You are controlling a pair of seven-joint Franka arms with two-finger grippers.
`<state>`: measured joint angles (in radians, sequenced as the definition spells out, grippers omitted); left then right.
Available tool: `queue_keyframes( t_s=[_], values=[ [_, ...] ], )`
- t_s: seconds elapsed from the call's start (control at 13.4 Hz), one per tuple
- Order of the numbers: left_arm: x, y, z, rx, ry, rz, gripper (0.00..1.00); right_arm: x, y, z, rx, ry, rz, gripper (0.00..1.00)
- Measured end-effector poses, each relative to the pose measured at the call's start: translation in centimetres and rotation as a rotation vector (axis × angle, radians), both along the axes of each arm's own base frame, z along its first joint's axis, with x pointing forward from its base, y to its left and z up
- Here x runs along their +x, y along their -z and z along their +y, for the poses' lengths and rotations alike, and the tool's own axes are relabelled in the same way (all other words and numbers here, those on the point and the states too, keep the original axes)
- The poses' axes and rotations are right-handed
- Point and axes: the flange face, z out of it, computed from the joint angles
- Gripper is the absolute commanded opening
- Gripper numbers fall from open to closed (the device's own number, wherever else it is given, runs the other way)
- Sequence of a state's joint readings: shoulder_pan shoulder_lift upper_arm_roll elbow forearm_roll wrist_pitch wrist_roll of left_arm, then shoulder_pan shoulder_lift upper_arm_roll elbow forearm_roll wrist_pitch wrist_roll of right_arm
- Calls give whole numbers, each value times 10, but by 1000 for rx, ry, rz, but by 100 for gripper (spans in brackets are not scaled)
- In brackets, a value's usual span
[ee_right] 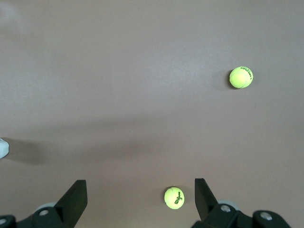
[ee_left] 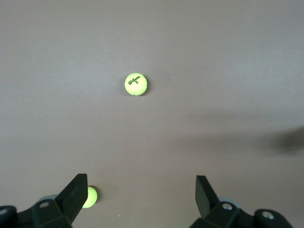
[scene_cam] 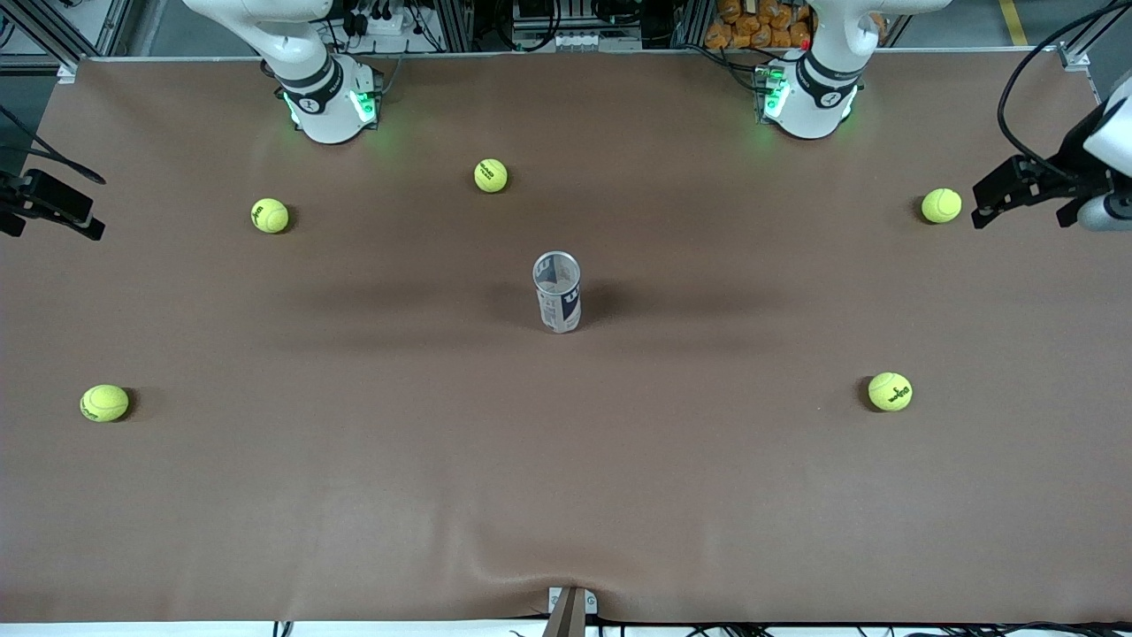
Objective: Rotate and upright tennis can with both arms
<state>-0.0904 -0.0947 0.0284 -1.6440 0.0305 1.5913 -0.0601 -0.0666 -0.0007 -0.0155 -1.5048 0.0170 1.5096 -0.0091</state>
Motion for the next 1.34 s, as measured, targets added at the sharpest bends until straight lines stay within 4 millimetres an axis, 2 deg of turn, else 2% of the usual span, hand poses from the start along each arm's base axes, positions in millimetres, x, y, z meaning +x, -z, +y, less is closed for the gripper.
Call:
queue_keyframes(
  t_s=[0.37,0.9,1.34],
  values=[
    [-8,-4,-6,-18,-37,-3,100,0,0,0,0,0,0,100],
    [-21,-28,-9,-17,-38,21,100,0,0,1,0,-1,0,100],
    [-20,-28,-2,-5,-51,25,100,0,0,1,0,-1,0,100]
  ],
)
